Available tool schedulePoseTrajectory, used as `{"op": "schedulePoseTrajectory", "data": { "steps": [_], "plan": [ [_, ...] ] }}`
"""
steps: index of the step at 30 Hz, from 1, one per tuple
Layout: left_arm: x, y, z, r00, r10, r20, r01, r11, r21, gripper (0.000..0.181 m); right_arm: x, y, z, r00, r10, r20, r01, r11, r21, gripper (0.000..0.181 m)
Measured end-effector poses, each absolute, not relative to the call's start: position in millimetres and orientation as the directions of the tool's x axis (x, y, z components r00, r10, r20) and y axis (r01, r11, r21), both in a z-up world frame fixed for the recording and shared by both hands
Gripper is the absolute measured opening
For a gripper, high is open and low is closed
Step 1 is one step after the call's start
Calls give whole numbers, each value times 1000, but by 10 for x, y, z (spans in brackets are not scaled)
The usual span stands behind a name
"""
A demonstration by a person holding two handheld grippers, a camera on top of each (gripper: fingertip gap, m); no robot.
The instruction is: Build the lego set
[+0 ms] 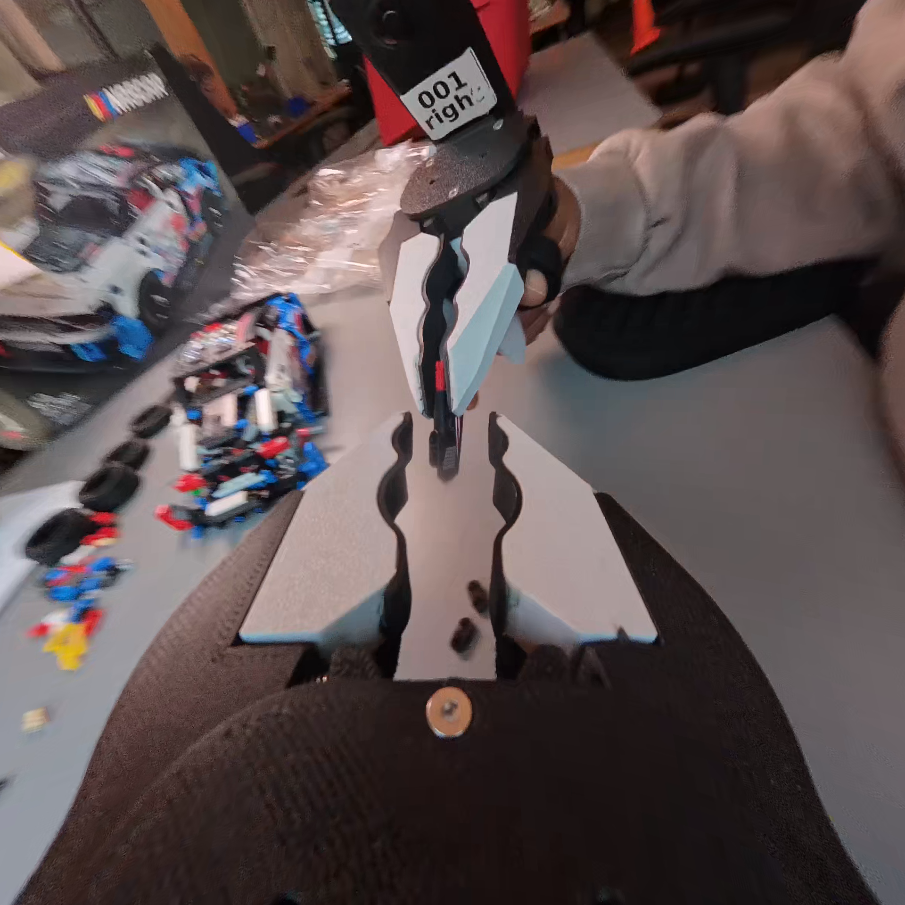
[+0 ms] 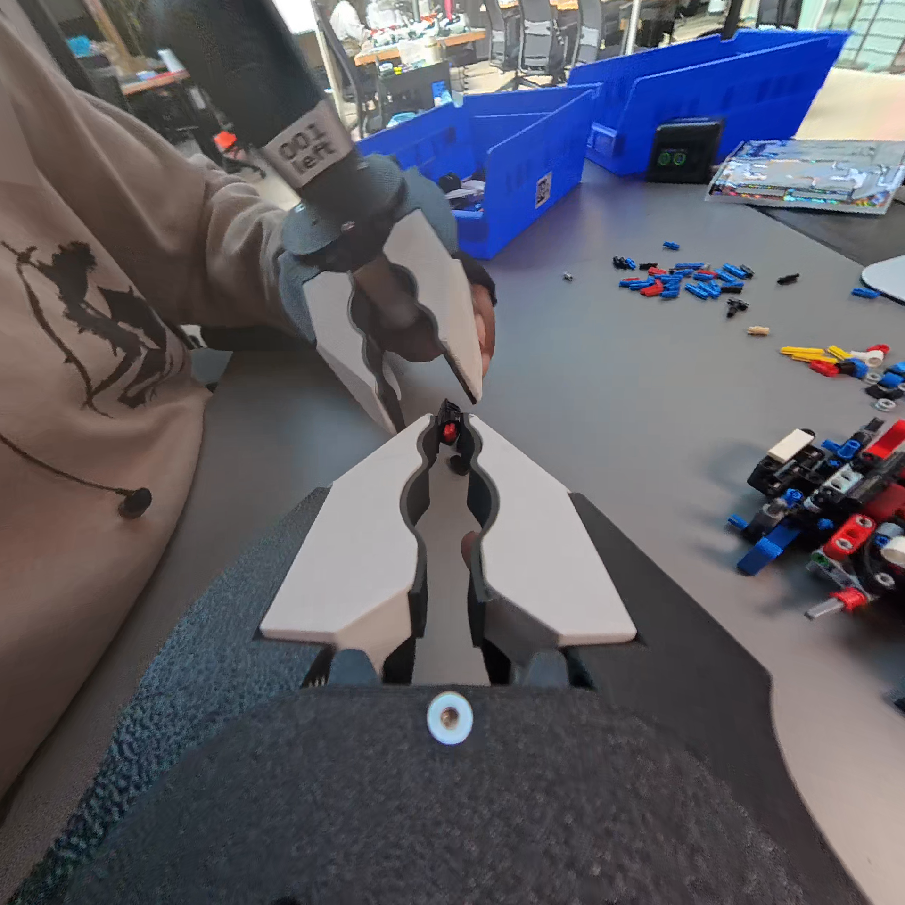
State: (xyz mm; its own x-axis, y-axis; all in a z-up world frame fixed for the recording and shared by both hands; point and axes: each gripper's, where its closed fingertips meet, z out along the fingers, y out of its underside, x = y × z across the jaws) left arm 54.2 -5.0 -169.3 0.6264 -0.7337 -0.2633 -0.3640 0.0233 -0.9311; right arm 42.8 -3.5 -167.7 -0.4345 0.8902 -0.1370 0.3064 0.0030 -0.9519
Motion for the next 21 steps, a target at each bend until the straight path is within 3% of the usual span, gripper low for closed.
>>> {"op": "schedulePoseTrajectory", "data": {
  "steps": [1, 4, 6, 10, 15, 21],
  "plan": [
    [572, -105, -1694, 604, -789, -111, -271, -73, -960, 30, 472, -83, -1663, -470, 874, -123, 294, 24, -956, 7],
    [669, -259, -1805, 481, -849, 220, -152, -328, -932, 18, 535, -214, -1627, -541, 836, -92, 263, 64, -963, 7],
    [695, -277, -1868, 471, -845, 254, -155, -363, -919, 6, 556, -283, -1661, -563, 825, -47, 258, 121, -958, 6],
    [632, -207, -1784, 461, -792, 401, -15, -458, -889, 5, 492, -167, -1605, -483, 872, 77, 204, 198, -959, 9],
    [437, -42, -1490, 290, -650, 702, 363, -604, -709, 5, 360, 10, -1489, -289, 863, 414, 106, 459, -882, 45],
    [412, 17, -1400, 157, -570, 806, 509, -653, -561, 5, 140, 33, -1467, -117, 795, 595, 135, 606, -784, 62]
  ]
}}
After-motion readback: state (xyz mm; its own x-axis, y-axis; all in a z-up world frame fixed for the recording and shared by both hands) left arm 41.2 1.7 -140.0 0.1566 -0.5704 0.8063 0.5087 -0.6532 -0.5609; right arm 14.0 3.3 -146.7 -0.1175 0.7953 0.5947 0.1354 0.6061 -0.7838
